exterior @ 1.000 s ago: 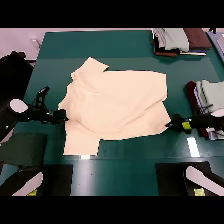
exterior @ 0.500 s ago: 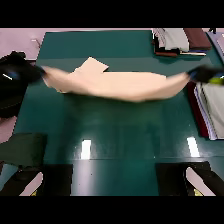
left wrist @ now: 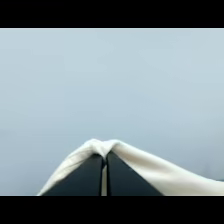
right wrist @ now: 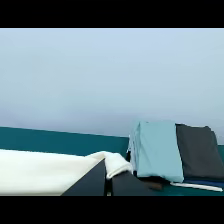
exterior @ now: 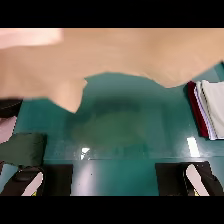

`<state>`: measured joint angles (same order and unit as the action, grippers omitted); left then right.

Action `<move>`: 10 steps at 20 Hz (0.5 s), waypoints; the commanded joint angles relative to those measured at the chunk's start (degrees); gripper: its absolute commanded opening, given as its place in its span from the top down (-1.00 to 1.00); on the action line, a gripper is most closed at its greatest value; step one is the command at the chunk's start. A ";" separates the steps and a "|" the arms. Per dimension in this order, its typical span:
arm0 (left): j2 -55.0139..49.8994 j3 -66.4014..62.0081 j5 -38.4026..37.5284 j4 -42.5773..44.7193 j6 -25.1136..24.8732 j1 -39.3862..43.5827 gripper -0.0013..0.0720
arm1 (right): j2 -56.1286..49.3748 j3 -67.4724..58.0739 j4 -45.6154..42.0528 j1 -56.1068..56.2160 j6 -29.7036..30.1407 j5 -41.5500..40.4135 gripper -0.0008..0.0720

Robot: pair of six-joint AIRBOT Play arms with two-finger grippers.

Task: Fold the shirts.

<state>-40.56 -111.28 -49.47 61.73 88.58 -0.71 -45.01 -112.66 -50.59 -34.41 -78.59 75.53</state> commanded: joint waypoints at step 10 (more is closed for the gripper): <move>-39.45 -3.28 -31.23 -1.09 3.58 -0.04 0.90 | -23.10 15.06 -26.05 21.75 -5.86 9.03 0.95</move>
<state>-68.82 -114.41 -72.71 61.98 91.70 -0.69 -61.60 -104.44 -64.51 -21.08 -83.42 83.42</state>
